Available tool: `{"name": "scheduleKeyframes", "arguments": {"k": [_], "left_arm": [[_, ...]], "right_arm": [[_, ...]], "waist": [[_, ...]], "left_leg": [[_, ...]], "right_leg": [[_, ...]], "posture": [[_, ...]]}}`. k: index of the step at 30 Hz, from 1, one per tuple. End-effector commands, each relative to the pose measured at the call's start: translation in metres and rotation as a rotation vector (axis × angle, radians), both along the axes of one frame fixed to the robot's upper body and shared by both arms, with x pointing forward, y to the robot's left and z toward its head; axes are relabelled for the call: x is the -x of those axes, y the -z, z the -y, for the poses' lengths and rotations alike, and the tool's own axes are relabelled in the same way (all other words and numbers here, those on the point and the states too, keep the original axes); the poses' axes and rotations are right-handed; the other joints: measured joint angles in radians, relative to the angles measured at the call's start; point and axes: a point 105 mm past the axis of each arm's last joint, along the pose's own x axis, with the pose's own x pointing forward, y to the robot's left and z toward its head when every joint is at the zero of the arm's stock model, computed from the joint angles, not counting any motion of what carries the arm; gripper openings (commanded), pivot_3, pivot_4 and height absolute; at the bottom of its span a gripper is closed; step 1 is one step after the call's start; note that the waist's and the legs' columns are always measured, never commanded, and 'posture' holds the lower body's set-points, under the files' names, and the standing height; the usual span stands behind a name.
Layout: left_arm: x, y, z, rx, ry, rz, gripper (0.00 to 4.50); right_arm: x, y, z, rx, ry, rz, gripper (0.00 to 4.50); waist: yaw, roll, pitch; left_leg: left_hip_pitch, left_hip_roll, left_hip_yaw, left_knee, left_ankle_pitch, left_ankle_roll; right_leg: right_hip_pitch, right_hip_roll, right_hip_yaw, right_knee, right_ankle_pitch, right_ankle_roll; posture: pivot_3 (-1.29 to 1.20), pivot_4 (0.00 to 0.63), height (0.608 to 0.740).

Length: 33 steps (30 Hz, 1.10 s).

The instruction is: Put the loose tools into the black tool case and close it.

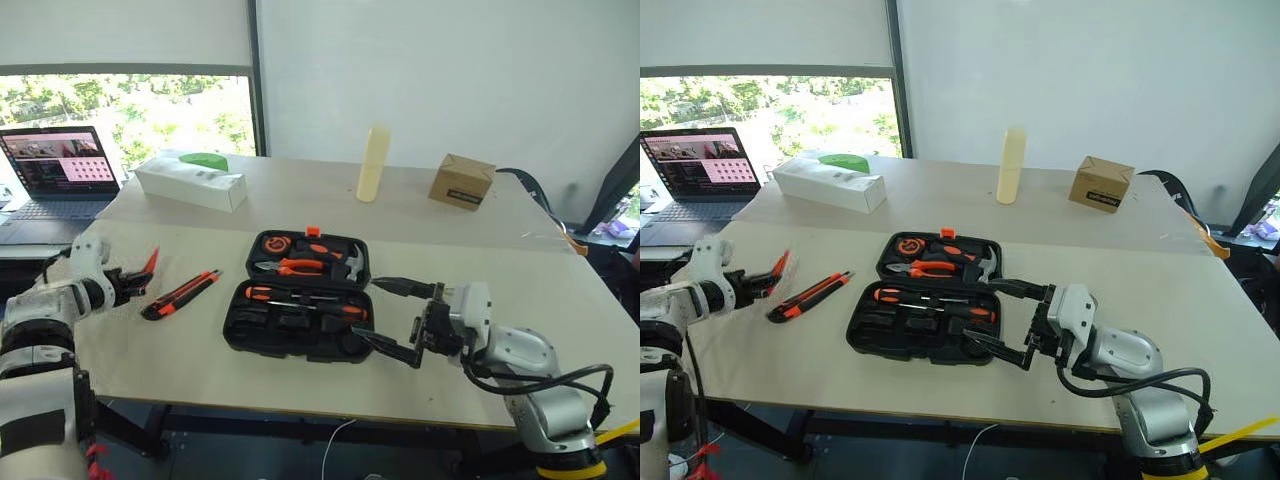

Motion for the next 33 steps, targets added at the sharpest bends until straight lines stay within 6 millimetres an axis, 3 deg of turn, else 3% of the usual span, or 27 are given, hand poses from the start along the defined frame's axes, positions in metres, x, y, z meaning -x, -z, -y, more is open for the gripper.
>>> {"name": "scheduleKeyframes", "arguments": {"k": [1,3,7,9,11,15,19,33], "left_arm": [[0.025,-0.049,0.055,-0.142,0.5,0.279,0.44],[0.036,-0.047,0.084,-0.228,0.699,0.289,0.44],[0.042,-0.036,0.132,-0.379,0.927,0.263,0.44],[0.039,-0.013,0.155,-0.558,1.019,0.193,0.44],[0.038,0.004,0.165,-0.677,1.066,0.13,0.44],[0.032,0.024,0.183,-0.751,1.109,0.109,0.44],[0.025,0.041,0.184,-0.853,1.112,0.069,0.44],[0.023,0.049,0.172,-0.938,1.147,0.018,0.44]], "right_arm": [[0.009,-0.014,0.016,0.006,0.03,0.055,4.5],[0.011,-0.01,0.025,0.031,0.051,0.039,4.5],[0.018,-0.001,0.034,0.073,0.067,0.014,4.5],[0.02,0.001,0.035,0.08,0.07,0.01,4.5],[0.02,0.0,0.035,0.079,0.073,0.012,4.5],[0.021,-0.001,0.033,0.069,0.081,0.016,4.5],[0.021,-0.002,0.031,0.063,0.084,0.022,4.5],[0.022,0.0,0.03,0.048,0.102,0.017,4.5]], "waist": [[0.001,0.0,0.0],[0.003,0.0,0.0],[0.015,0.0,0.0],[0.015,0.0,0.0],[0.015,0.0,0.0],[0.01,0.0,0.0],[0.01,0.0,0.0],[0.013,0.0,0.0]], "left_leg": [[0.0,0.0,0.0,0.001,0.0,0.0],[0.0,0.0,0.001,0.001,0.0,0.0],[0.0,0.0,0.0,0.002,-0.001,0.001],[0.001,-0.001,-0.001,0.005,-0.002,0.003],[0.001,-0.001,-0.001,0.007,-0.005,0.009],[0.002,0.0,-0.002,0.009,-0.005,0.009],[0.002,0.0,-0.003,0.01,-0.005,0.01],[0.002,0.0,-0.003,0.011,-0.006,0.011]], "right_leg": [[0.0,0.0,0.0,0.0,0.0,0.0],[0.001,-0.001,0.0,0.0,0.0,0.0],[0.001,0.0,0.0,0.0,0.0,0.0],[0.002,0.0,0.001,-0.001,0.0,0.0],[0.002,0.0,0.001,0.0,0.0,0.0],[0.002,0.001,0.003,0.002,0.0,0.0],[0.002,0.001,0.003,0.003,0.0,0.0],[0.003,0.001,0.003,0.003,0.0,0.0]], "posture": [[0.0,0.15,0.74],[0.0,0.15,0.74],[0.0,0.15,0.74],[0.0,0.15,0.74],[0.0,0.15,0.74],[0.0,0.15,0.74],[0.0,0.15,0.74],[0.0,0.15,0.74]]}}
